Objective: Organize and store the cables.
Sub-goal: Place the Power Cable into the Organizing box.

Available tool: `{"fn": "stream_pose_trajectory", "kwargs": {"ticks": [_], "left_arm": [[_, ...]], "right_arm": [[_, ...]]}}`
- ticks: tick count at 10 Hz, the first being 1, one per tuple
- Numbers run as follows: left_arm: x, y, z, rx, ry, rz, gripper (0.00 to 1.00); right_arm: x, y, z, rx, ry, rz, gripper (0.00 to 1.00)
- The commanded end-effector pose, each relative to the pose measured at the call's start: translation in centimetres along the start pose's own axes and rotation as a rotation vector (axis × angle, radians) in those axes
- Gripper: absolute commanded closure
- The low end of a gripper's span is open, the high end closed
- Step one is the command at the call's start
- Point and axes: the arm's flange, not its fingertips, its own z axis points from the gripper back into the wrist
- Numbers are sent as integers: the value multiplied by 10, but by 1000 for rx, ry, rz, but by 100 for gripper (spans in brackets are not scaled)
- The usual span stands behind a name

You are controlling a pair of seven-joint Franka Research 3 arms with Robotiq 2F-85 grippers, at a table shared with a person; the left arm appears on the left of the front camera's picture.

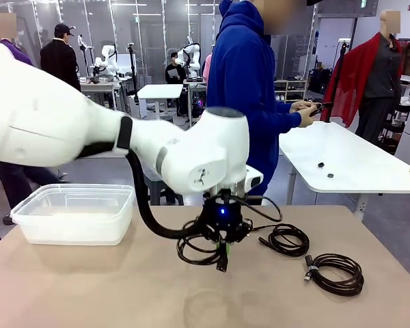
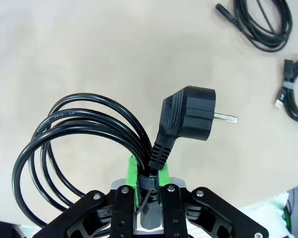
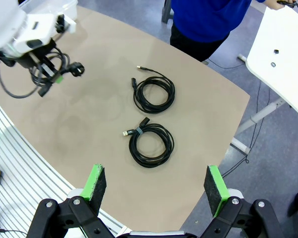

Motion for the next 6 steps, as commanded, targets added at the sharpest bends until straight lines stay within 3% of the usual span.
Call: {"fn": "stream_pose_trajectory", "kwargs": {"ticks": [1, 3, 6], "left_arm": [[-12, 1, 24, 58, -47, -32, 82], [-14, 13, 44, 107, -76, -113, 82], [-26, 57, 71, 78, -64, -210, 82]], "right_arm": [[-1, -1, 0, 1, -2, -3, 0], [-1, -1, 0, 1, -2, -3, 0], [-1, -1, 0, 1, -2, -3, 0]]}}
